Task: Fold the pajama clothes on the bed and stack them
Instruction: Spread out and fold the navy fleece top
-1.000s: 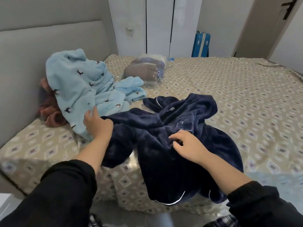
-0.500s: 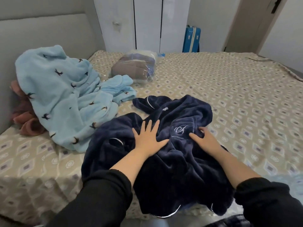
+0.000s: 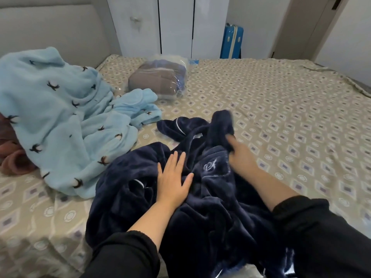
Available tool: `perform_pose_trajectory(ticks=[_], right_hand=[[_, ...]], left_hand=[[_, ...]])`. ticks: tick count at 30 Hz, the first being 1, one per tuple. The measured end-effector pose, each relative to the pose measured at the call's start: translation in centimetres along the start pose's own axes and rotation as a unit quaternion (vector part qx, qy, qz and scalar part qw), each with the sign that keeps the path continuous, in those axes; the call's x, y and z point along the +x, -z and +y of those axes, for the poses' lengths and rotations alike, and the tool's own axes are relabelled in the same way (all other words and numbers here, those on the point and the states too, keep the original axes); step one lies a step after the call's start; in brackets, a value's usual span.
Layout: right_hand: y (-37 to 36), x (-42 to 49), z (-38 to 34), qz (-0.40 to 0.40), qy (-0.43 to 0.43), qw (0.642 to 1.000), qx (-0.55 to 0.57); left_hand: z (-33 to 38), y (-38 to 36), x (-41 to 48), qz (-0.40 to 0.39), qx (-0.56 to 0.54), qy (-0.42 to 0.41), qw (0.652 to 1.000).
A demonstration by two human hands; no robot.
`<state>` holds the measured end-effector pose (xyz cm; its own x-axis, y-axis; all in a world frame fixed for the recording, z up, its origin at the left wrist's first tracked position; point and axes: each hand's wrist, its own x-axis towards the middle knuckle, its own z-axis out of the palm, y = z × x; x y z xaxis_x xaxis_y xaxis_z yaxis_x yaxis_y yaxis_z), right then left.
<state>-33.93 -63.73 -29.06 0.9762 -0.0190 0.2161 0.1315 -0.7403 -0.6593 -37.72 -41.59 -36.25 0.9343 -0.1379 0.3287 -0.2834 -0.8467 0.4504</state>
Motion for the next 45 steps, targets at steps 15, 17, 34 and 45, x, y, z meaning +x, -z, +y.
perform_pose_trajectory(ticks=[15,17,34,45], right_hand=[[0.6,-2.3,-0.5,0.037,-0.098,0.972,0.209],[1.4,-0.2,0.5,0.113,-0.140,0.972,0.152],[6.6,7.3,1.2,0.417,-0.144,0.876,0.193],[9.0,2.2,11.5,0.057,-0.223,0.963,-0.141]], left_hand=[[1.8,-0.2,2.4,-0.053,-0.046,-0.081,0.994],[1.5,-0.5,2.0,-0.043,-0.056,-0.079,0.994],[1.0,-1.3,2.8,-0.076,-0.096,-0.041,0.992],[9.9,-3.0,4.3,-0.101,0.008,-0.013,0.995]])
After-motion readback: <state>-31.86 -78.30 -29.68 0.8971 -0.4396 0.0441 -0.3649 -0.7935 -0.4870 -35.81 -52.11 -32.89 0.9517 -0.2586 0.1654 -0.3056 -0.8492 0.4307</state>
